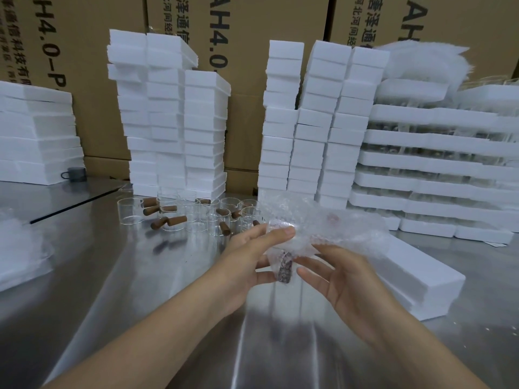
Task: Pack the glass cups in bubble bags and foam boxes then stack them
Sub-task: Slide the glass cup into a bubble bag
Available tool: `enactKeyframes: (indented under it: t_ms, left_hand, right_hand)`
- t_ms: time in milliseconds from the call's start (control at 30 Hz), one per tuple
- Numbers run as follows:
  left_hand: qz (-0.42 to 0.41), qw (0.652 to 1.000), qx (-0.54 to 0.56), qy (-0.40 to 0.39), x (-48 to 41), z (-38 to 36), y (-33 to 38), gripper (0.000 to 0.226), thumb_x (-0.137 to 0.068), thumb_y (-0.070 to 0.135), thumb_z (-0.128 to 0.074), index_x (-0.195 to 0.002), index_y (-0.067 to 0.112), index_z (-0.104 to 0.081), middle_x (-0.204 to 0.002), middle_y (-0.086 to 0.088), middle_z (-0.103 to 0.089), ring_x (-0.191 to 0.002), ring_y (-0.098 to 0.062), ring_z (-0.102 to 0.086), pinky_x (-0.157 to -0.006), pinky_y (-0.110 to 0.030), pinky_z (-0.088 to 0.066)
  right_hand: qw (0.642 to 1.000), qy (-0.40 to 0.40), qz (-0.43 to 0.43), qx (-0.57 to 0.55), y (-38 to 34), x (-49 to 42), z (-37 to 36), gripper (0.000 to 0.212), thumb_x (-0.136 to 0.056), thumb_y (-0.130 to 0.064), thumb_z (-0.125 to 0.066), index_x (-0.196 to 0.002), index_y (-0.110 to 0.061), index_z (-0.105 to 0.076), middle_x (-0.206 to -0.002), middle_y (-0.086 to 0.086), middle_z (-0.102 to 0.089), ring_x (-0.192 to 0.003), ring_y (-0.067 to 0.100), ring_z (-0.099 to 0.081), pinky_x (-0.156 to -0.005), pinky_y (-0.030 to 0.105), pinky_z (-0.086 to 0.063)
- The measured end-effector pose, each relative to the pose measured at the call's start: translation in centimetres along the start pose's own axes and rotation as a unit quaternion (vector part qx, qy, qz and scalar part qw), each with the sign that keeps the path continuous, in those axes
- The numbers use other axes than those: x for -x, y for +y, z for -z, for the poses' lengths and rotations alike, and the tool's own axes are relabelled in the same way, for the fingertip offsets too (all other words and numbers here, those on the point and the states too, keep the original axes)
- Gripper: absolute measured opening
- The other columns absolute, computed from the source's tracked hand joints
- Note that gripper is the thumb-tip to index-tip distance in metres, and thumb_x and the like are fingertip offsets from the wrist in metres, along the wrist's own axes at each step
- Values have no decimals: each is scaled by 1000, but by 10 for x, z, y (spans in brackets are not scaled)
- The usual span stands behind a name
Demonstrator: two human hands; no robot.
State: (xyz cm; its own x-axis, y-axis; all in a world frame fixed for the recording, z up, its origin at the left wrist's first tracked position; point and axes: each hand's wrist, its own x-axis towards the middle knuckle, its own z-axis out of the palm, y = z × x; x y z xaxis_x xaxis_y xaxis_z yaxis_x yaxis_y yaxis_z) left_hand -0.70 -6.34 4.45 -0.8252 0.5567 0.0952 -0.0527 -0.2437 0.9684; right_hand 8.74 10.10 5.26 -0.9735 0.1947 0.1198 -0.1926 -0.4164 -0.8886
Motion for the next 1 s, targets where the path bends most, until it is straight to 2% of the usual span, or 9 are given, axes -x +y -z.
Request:
enactKeyframes:
  t_ms: [167, 367, 467, 633, 733, 800, 833, 900, 1000]
  left_hand:
    - [10, 999, -31, -5, 1, 3, 2, 65, -71, 52, -93, -127, 24, -76, -121, -8, -80, -102, -29, -78, -78, -37, -60]
    - [39, 995, -84, -47, 7, -1, 6, 55, -66, 55, -88, -116, 33, -79, -119, -7, -80, -106, -35, -77, -77, -35, -58]
    - [55, 993, -83, -67, 7, -3, 2, 54, -68, 52, -87, -118, 33, -79, -122, -9, -79, -123, -49, -67, -92, -47, -53]
    - [74, 994, -58, -63, 6, -4, -3, 76, -69, 49, -87, -134, 16, -69, -125, -18, -77, -117, -46, -73, -108, -64, -49]
    - [103, 992, 0, -68, 7, -7, 0, 72, -77, 43, -83, -140, 13, -63, -126, -19, -77, -112, -42, -76, -112, -57, -49]
    - [121, 990, 36, -64, 8, -8, 1, 65, -84, 45, -74, -138, 10, -65, -126, -19, -77, -106, -40, -77, -116, -55, -46]
    - [125, 989, 49, -62, 8, -9, 1, 60, -89, 46, -69, -136, 10, -67, -124, -18, -78, -100, -36, -77, -113, -53, -49]
    - [133, 987, 67, -58, 7, -10, 1, 53, -95, 48, -61, -130, 10, -71, -112, -13, -79, -82, -28, -76, -83, -39, -59]
    - [138, 985, 93, -51, 7, -8, 0, 50, -96, 50, -59, -123, 10, -71, -95, -12, -71, -66, -22, -67, -52, -25, -46]
  right_hand:
    - [997, -12, 1, 76, 1, 3, -4, 11, -78, -26, -91, -84, -19, -84, -104, 1, -76, -104, 21, -72, -80, 34, -60]
    - [995, 51, 30, 86, 0, 0, 2, 66, -71, -26, -96, -128, -27, -63, -119, 2, -74, -91, 15, -68, -67, 28, -55]
    - [996, 28, 41, 77, -6, -1, 6, 57, -77, -22, -87, -130, -26, -66, -118, 5, -77, -81, 12, -69, -64, 24, -54]
    - [989, 59, 107, 82, -5, -2, 8, 15, -79, -9, -83, -90, -19, -80, -92, 5, -78, -77, 13, -73, -65, 23, -59]
    - [958, 86, 183, 206, -2, -1, 5, 15, -86, 2, -78, -95, -10, -77, -89, 6, -80, -83, 21, -77, -71, 25, -61]
    - [911, 72, 251, 320, 0, 1, 2, 24, -86, 3, -78, -88, -20, -73, -83, -4, -76, -76, 12, -71, -68, 16, -53]
    - [885, 60, 279, 368, 2, 2, 1, 28, -85, 2, -79, -84, -24, -70, -82, -6, -72, -74, 10, -67, -64, 16, -48]
    - [846, 35, 314, 429, 4, 1, 1, 29, -85, -1, -81, -86, -27, -70, -90, -7, -68, -83, 12, -65, -68, 22, -47]
    - [806, 26, 330, 490, 7, 0, 6, 20, -86, -8, -83, -99, -21, -76, -105, -11, -71, -100, 11, -67, -74, 17, -47]
